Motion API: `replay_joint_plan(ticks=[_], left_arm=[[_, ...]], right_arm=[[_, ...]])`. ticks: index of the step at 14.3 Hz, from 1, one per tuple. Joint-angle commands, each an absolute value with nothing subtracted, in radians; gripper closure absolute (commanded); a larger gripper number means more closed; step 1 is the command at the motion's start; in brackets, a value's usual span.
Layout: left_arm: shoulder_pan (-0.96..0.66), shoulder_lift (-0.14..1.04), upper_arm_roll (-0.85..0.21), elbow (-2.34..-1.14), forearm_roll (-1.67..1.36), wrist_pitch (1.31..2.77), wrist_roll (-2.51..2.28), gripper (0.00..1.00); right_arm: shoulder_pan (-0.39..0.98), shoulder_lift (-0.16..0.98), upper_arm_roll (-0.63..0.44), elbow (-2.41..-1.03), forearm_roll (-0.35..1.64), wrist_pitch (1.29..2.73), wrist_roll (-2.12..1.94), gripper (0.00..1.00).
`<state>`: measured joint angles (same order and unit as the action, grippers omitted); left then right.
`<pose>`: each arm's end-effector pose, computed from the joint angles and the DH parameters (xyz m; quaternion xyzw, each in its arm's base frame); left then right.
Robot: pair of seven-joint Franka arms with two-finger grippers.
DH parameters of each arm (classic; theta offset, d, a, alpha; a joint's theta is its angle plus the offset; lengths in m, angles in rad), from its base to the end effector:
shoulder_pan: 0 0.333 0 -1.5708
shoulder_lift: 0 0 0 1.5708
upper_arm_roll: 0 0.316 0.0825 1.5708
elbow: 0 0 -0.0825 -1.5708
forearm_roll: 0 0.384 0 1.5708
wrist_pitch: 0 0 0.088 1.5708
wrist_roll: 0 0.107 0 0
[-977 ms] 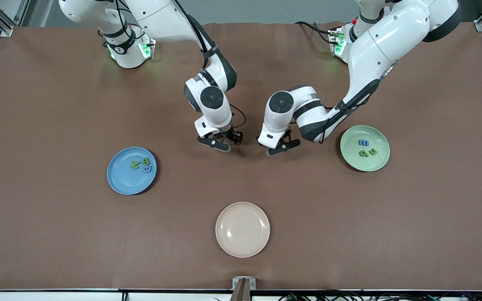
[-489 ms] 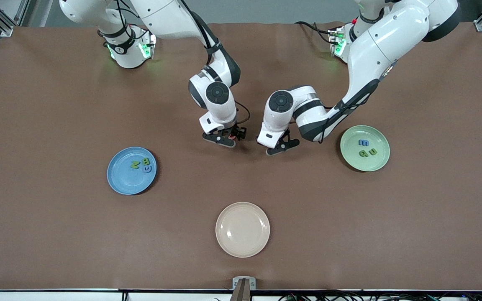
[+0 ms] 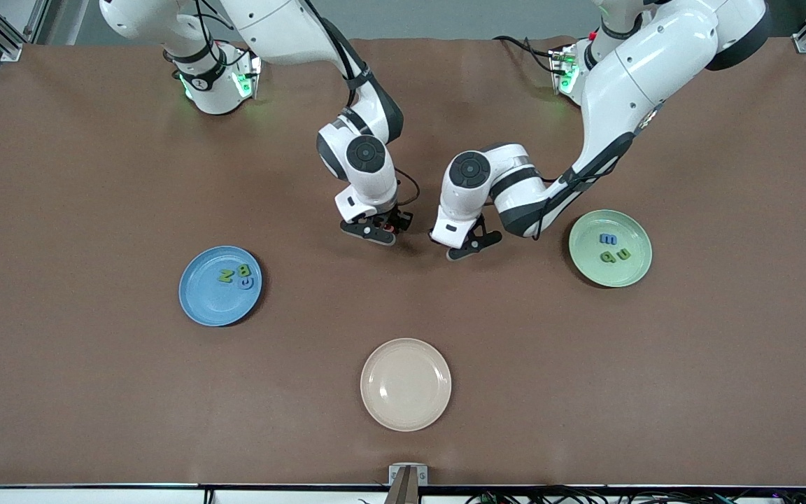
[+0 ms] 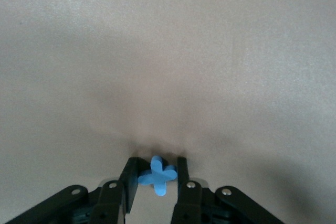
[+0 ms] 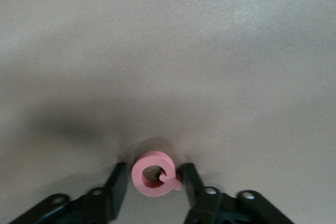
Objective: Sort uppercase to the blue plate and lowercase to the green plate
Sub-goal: 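Place the x on the green plate while the right gripper places the G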
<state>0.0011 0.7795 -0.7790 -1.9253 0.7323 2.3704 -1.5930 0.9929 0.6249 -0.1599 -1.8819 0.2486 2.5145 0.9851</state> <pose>0.4504 -0.4140 0.1754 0.9801 0.1979 -0.0183 0.0037 0.4258 0.4720 0.1790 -0.9867 0.1600 0.0147 0.0255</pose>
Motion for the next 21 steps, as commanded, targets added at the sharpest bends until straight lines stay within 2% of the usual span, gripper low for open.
replay_joint_plan(ticks=[1, 2, 3, 7, 9, 13, 16, 18, 21], left_arm=[[0.012, 0.738, -0.785, -1.934, 0.716, 2.332, -1.608, 0.88], [0.023, 0.729, -0.805, -1.937, 0.715, 2.309, -1.605, 0.88], [0.059, 0.724, -0.836, -1.948, 0.715, 2.28, -1.598, 0.9], [0.277, 0.718, -1.032, -1.979, 0.716, 2.156, -1.516, 0.9], [0.397, 0.718, -1.122, -2.014, 0.718, 2.094, -1.458, 0.9], [0.662, 0.706, -1.258, -2.146, 0.758, 2.085, -1.332, 0.9], [0.854, 0.707, -1.31, -2.264, 0.905, 2.086, -1.292, 0.9], [0.943, 0.712, -1.315, -2.305, 0.957, 2.103, -1.234, 0.9], [1.078, 0.718, -1.31, -2.351, 1.058, 2.153, -1.158, 0.9]], right_arm=[[1.009, 0.632, -0.17, -1.885, 0.249, 2.519, 1.003, 0.83], [1.009, 0.632, -0.17, -1.885, 0.249, 2.519, 1.003, 0.97], [1.008, 0.632, -0.17, -1.885, 0.249, 2.516, 1.003, 1.0], [0.976, 0.621, -0.19, -1.887, 0.245, 2.503, 0.945, 1.0], [0.96, 0.609, -0.234, -1.884, 0.245, 2.43, 0.856, 1.0], [0.95, 0.531, -0.379, -1.89, 0.245, 2.246, 0.629, 1.0], [0.946, 0.479, -0.523, -1.908, 0.245, 2.116, 0.413, 1.0], [0.928, 0.48, -0.606, -1.94, 0.245, 2.118, 0.259, 1.0], [0.823, 0.48, -0.617, -1.948, 0.247, 2.117, 0.088, 1.0]])
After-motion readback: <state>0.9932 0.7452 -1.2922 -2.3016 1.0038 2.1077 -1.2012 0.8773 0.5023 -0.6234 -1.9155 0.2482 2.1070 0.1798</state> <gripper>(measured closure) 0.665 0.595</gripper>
